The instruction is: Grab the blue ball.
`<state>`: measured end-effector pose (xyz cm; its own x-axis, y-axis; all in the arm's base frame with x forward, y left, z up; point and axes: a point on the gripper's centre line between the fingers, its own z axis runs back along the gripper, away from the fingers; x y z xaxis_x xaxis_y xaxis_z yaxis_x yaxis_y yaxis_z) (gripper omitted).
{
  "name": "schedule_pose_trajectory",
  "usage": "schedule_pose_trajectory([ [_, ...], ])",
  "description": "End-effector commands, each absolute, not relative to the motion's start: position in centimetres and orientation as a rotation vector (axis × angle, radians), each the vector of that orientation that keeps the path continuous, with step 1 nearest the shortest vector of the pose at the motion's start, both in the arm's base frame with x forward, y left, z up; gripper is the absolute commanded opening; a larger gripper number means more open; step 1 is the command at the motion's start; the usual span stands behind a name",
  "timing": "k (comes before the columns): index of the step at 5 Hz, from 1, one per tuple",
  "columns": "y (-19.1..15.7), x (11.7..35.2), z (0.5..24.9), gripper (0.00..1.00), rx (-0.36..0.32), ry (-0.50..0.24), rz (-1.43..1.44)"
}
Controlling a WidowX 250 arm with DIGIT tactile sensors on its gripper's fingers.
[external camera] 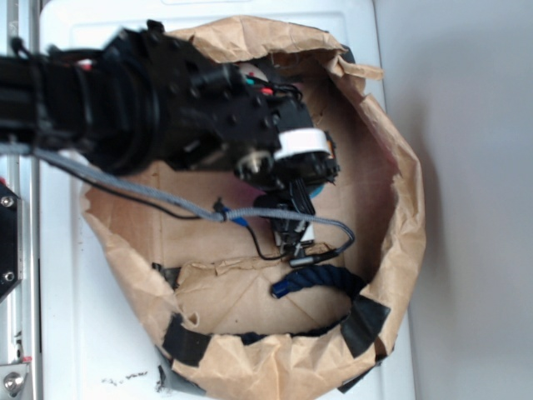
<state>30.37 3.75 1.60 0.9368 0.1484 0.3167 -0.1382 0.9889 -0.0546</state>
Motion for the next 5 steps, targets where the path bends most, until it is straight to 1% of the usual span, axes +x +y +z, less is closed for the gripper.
schedule_pose_trajectory([
  [1,2.9,29.6,3.1,0.0,-0.101,-0.322,0.087],
  [2,3.1,27.1,7.9,0.0,-0.219,-0.248,0.032],
  [3,3.8,23.5,12.8,0.0,-0.322,-0.19,-0.043],
  [4,4.7,21.4,15.3,0.05,-0.38,-0.142,-0.101],
  [5,5.2,19.9,16.0,0.0,-0.389,-0.16,-0.054],
])
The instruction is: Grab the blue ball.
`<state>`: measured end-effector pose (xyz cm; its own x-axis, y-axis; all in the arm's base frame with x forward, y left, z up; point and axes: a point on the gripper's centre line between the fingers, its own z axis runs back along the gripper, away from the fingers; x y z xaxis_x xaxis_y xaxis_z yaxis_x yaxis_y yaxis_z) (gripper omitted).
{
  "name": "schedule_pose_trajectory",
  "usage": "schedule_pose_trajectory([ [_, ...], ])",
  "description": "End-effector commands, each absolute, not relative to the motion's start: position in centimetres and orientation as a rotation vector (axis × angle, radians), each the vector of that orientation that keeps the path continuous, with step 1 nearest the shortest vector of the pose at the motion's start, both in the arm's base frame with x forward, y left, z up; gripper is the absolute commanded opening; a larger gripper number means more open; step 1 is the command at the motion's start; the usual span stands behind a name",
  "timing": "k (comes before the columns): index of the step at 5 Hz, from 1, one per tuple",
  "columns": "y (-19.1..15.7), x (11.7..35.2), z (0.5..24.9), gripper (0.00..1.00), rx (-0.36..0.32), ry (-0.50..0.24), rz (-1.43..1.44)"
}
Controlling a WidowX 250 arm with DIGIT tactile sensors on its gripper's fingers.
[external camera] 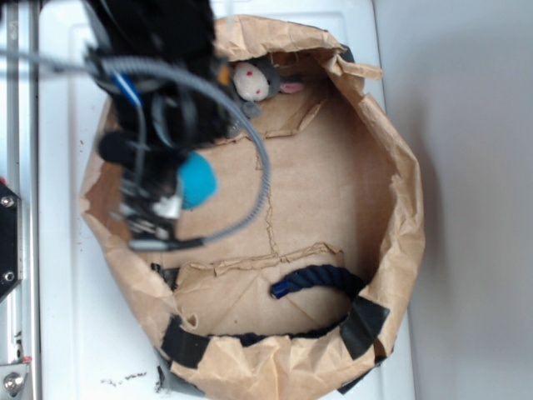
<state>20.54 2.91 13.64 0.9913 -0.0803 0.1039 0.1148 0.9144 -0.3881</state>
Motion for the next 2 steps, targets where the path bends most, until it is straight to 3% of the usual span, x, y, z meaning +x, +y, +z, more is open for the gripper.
schedule_pose_trajectory([
  [1,5.1,19.55,15.46,0.0,-0.367,-0.191,-0.07],
  [2,4.37,20.2,14.61,0.57,-0.284,-0.211,-0.131],
])
